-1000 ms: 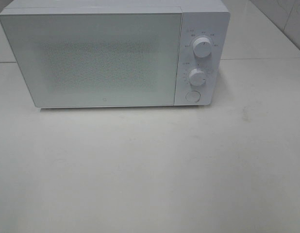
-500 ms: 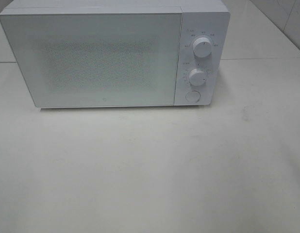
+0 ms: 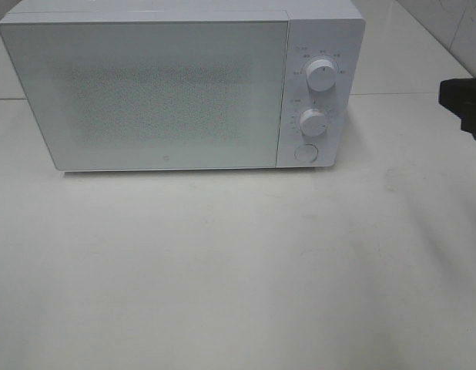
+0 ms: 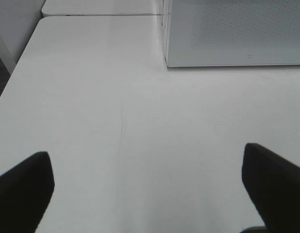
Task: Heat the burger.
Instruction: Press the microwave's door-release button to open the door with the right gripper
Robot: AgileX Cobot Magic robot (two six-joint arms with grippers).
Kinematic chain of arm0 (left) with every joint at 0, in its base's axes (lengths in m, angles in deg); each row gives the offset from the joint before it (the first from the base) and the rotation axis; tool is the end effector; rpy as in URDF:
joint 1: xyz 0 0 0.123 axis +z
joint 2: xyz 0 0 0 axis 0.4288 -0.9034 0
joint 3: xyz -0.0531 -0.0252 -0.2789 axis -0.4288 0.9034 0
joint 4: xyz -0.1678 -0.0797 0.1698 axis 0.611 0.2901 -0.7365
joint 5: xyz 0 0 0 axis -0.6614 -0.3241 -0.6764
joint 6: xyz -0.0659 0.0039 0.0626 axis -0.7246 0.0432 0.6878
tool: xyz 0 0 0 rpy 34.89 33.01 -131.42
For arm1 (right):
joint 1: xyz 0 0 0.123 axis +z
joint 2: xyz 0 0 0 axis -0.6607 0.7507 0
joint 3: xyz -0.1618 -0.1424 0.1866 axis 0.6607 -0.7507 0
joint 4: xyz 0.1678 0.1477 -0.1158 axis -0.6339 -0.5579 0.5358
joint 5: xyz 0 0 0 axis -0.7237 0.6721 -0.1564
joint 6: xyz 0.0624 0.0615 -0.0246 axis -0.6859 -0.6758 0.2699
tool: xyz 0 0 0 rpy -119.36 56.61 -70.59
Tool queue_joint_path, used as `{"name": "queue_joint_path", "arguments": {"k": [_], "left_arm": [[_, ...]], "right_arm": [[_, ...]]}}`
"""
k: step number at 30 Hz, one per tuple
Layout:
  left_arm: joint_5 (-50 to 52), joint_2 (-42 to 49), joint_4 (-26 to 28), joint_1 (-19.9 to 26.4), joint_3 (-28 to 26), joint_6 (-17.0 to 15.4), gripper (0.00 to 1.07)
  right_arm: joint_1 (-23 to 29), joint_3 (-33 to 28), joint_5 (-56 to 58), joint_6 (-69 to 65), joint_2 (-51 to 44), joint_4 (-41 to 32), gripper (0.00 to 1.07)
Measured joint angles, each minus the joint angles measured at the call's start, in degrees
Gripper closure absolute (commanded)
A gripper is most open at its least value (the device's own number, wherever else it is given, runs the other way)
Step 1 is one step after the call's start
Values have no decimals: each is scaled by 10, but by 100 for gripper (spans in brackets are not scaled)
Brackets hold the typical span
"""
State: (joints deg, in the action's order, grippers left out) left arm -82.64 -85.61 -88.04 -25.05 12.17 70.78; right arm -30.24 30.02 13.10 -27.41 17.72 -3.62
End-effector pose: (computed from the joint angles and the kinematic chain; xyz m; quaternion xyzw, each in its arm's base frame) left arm -0.0084 -0.0021 0.2795 0.0047 0.8543 -0.0071 0.5198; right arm 0.1784 0.0358 0.2754 -0.0810 0.7957 0.0606 0.5971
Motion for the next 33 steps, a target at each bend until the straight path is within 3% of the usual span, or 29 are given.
{"name": "queue_joint_path", "arguments": {"k": [17, 27, 30, 33], "left_arm": [[0, 0, 0, 0, 0, 0, 9], [0, 0, 0, 0, 0, 0, 9], [0, 0, 0, 0, 0, 0, 9], [0, 0, 0, 0, 0, 0, 9]], "right_arm": [[0, -79, -322, 23, 169, 15, 34], [0, -112, -496, 81, 292, -92, 34], [11, -119, -533, 88, 320, -128, 34], [54, -120, -570, 121, 354, -193, 34]]}}
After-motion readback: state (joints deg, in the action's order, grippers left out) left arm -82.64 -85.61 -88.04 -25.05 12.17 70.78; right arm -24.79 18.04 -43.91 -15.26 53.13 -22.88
